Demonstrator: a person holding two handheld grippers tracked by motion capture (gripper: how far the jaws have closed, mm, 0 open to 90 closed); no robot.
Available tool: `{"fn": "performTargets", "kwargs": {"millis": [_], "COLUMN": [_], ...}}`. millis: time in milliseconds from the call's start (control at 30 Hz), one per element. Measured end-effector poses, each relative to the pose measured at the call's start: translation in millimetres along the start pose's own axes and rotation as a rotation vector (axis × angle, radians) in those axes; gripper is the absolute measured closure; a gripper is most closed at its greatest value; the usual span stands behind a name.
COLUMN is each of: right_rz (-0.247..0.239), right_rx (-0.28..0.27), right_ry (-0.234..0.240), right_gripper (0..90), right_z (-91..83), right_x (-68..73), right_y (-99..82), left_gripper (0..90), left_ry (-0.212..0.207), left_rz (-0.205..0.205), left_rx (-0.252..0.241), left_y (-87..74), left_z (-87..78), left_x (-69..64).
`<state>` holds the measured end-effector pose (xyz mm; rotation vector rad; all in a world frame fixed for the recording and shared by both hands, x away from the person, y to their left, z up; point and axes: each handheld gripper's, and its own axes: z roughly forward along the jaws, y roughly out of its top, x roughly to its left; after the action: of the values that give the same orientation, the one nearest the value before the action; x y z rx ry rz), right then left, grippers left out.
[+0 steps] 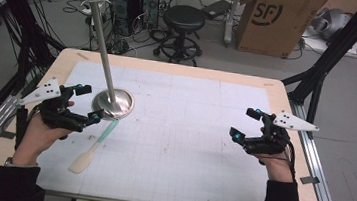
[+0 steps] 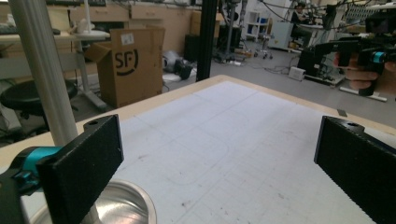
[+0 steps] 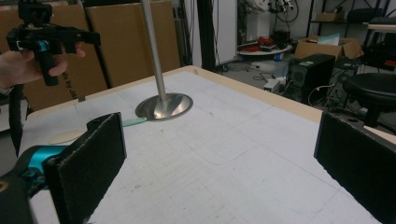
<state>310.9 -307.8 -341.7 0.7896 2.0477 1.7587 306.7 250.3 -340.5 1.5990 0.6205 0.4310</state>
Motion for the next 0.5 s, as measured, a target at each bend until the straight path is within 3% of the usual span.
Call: {"fn": "performTargets", "kwargs": {"millis": [167,267,333,367,400,433,500], "right_rz": [0.006,0.011,0.022,0.023,0.022,0.024,0.023], "right_rx": [0.003,0.007,0.019,0.021,0.024,0.027,0.028], "right_ry": [0.0,0.003,0.005,0.004,0.004,0.005,0.0], "right_gripper": [1.2,1.1,1.1,1.2,1.2,1.2,1.2], "right_z": [-1.2,-1.1,-1.3,-1.5,-1.7,-2.0,-2.3], "right_x": [-2.3,-4.1,-4.4,-4.6,-4.9,-4.8,-4.5], "right_y": [-2.7,-6.5,-9.4,-10.6,-11.4,-11.9,-12.4], "left_gripper": [1.7,1.7,2.2,7.5,18.7,32.9,60.4], "left_ry": [-0.02,-0.037,-0.027,-0.017,-0.008,-0.008,0.043], "left_rz": [0.002,0.047,0.064,0.076,0.098,0.098,0.13], "left_rx": [0.022,0.029,0.038,0.042,0.054,0.054,0.062], "left_y": [-2.2,-3.2,-3.6,-3.9,-3.8,-3.8,-4.9], "left_z": [3.2,4.1,6.0,6.8,5.8,5.8,3.1], "left_x": [-1.3,-3.7,-4.5,-4.8,-5.4,-5.4,-7.3]}}
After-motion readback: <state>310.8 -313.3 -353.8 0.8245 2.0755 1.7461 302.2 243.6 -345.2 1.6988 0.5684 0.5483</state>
